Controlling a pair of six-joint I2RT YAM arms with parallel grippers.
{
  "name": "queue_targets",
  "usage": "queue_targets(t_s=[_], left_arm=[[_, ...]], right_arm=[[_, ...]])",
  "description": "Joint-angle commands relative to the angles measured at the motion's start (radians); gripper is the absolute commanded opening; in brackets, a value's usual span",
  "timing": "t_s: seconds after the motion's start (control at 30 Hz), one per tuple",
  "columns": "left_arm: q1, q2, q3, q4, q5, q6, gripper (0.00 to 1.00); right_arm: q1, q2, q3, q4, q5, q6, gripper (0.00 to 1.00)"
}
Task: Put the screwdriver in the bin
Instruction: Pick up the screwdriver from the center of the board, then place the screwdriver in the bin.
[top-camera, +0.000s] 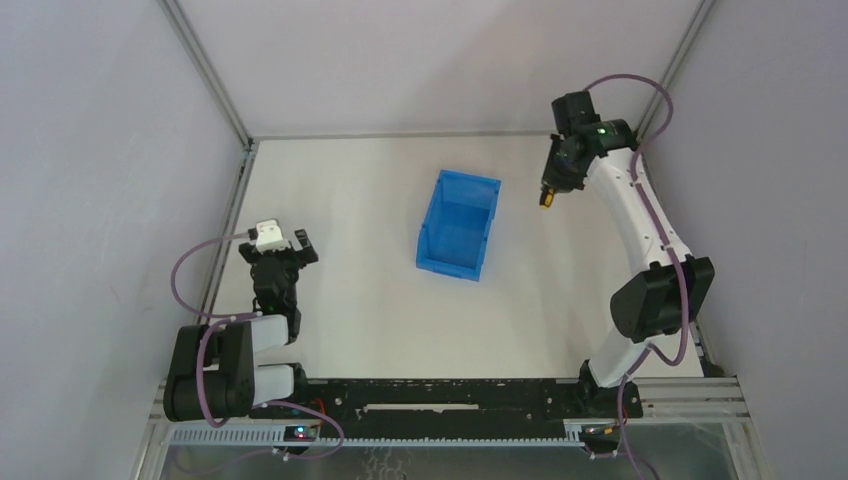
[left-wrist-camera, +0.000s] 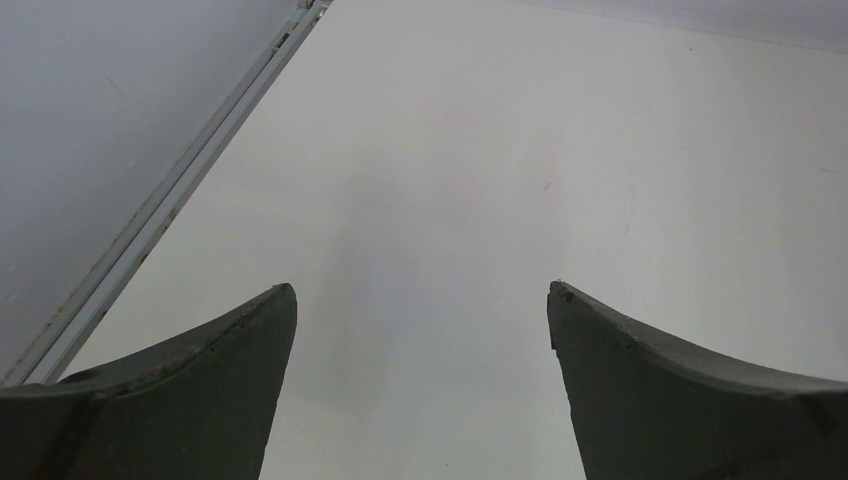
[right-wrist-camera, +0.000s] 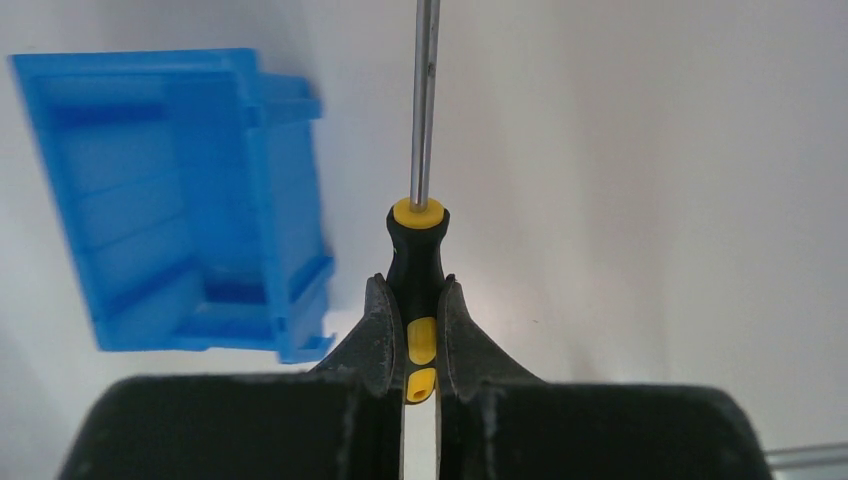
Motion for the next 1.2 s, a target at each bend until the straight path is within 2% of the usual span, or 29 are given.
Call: queue_targets(t_s=[0.0,0.3,0.53,0.83,1.17], left_arm=[[-0.005,-0.010,0.033,0.036,-0.010,0.018,1.00],[-0.005,-0.010,0.033,0.036,-0.011,0.016,1.00],[-0.006,-0.009,0.032,0.036,-0.010,0.016,1.00],[-0.005,-0.010,0.032,0.036,-0.010,0.017,1.00],[-0.006,-0.011,0.032,0.036,-0.010,0.017,1.00]], right_arm=[[0.081,0.051,0.107,-0.001,0.012,0.095,0.00],[0.262,0.227,0.391,-0.022,0.031,0.159,0.00],[0.337,0.365,0.591,-0.048,0.023,0.181,0.00],[0.371,0.378,0.570,-0.036,0.034,0.197,0.00],[0.385,0.398,0.447,0.004,0.028,0.196,0.00]])
